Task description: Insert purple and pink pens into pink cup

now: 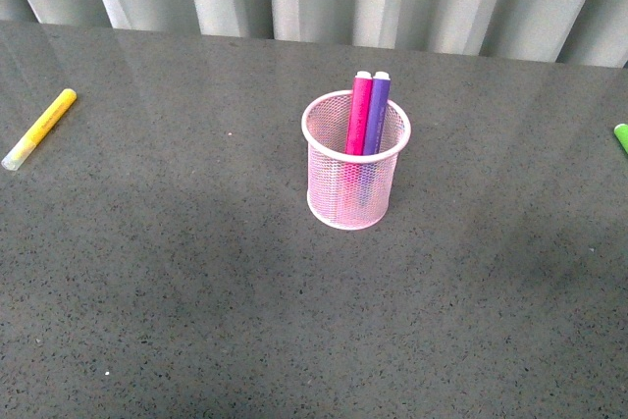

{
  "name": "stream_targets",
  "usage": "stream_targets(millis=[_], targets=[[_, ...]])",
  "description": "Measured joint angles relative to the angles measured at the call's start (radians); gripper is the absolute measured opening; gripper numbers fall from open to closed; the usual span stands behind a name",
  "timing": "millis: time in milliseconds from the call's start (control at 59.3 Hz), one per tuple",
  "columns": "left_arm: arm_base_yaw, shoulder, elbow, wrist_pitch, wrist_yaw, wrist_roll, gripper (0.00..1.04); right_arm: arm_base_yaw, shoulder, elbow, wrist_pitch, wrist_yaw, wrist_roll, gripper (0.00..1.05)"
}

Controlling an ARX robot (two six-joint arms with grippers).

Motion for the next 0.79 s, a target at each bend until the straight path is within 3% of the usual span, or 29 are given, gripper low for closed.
stream_targets(millis=[169,793], targets=[[0.000,0.000,0.000,0.000,0.000,0.000,0.98,0.000,0.000,0.000,0.000,0.000,0.001,0.99],[0.000,0.000,0.000,0.000,0.000,0.000,0.98,0.000,0.000,0.000,0.000,0.000,0.001,0.98]])
